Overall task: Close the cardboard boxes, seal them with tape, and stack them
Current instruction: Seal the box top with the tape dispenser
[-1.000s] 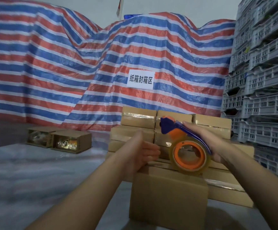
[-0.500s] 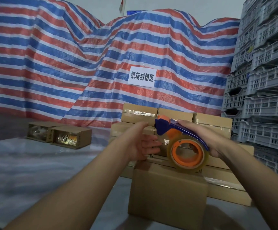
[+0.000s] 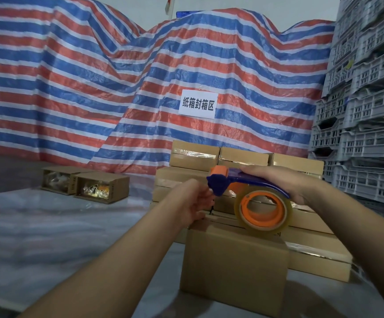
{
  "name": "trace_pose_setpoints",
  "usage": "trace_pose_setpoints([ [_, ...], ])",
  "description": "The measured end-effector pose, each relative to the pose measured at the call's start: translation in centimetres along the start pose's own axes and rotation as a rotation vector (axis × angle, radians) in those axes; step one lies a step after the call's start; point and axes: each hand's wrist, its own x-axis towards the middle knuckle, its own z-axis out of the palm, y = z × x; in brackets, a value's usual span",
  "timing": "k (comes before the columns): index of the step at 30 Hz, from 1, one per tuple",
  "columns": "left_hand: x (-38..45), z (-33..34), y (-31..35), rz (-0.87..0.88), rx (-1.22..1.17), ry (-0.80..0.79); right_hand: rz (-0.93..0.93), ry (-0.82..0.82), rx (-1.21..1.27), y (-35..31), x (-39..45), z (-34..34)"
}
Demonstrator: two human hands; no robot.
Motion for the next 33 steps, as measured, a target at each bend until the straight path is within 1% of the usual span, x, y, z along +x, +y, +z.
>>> trace_pose_setpoints([
  [2, 0.0, -0.5, -0.5, -0.005, -0.07, 0.015, 0.058, -0.058, -0.012, -0.5, -0.1, -0.6],
  [4, 0.1, -1.0, -1.2, 0.006, -0.146, 0.002, 0.078, -0.088, -0.037, -0.5, -0.4, -1.1],
  [6, -0.1, -1.3, -1.8, 0.033, -0.192, 0.002, 0.067, -0.08, -0.067, -0.4, -0.4, -1.3],
  [9, 0.0, -1.6, -2.0, 0.06, -0.207, 0.044, 0.059, -0.067, -0.201, -1.1, -0.2, -0.7],
  [10, -0.1, -1.9, -1.9, 0.069, -0.164, 0.073, 0.058, -0.071, -0.264, -1.5, -0.2, -0.3],
  [11, -0.2, -2.2, -1.9, 0.096, -0.072, 0.121, 0.053, -0.068, -0.333, -1.8, -0.1, 0.1],
  [14, 0.0, -3.4, -2.5, 0.262, 0.315, 0.306, 0.022, -0.055, -0.538, -2.8, 0.0, 1.1],
  [15, -0.2, -3.8, -2.8, 0.263, 0.352, 0.317, 0.03, -0.076, -0.568, -3.1, 0.1, 1.5],
  [17, -0.3, -4.4, -3.4, 0.194, 0.326, 0.284, 0.081, -0.121, -0.569, -3.8, 0.5, 2.4],
  [19, -0.2, -4.7, -3.8, 0.135, 0.329, 0.266, 0.127, -0.133, -0.591, -4.3, 1.0, 3.0],
  [23, 0.3, -4.9, -4.4, 0.109, 0.331, 0.242, 0.194, -0.14, -0.601, -4.6, 1.8, 3.7],
  [29, 0.9, -5.0, -5.7, -0.026, 0.381, 0.187, 0.199, -0.115, -0.669, -4.5, 2.1, 3.8],
  [33, 1.2, -4.4, -6.5, -0.089, 0.385, 0.165, 0.221, -0.104, -0.637, -4.4, 2.2, 3.9],
])
